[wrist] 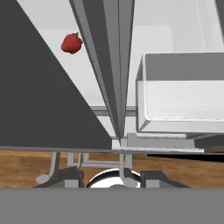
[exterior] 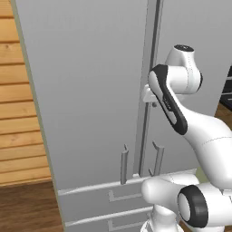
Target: Take the strawberry from the fridge and place it on top of the pancake, located on the dining counter.
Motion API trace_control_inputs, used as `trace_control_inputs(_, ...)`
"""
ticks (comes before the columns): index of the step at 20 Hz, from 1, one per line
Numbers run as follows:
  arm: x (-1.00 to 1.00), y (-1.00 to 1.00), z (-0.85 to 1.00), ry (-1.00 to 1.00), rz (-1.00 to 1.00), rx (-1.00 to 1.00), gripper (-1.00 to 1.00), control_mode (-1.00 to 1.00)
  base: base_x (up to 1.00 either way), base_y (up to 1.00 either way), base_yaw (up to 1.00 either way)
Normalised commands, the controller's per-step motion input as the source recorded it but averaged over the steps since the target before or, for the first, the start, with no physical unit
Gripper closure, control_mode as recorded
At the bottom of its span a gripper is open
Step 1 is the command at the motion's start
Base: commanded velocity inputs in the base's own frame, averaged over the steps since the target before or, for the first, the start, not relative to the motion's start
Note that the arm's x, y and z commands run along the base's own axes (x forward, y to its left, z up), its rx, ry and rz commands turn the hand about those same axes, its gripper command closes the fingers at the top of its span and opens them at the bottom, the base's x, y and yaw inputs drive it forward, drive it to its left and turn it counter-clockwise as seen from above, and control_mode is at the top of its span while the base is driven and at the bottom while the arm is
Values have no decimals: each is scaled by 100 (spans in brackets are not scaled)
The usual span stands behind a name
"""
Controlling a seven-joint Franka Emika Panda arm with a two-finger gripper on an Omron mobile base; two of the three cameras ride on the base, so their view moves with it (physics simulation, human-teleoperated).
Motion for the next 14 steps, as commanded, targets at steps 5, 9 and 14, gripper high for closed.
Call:
trace_control_inputs(5,0,0,0,0,0,0,-100,100,-6,4,0)
trace_control_inputs(9,0,0,0,0,0,0,-100,100,-47,21,0)
trace_control_inputs(14,0,0,0,0,0,0,-100,100,-38,37,0)
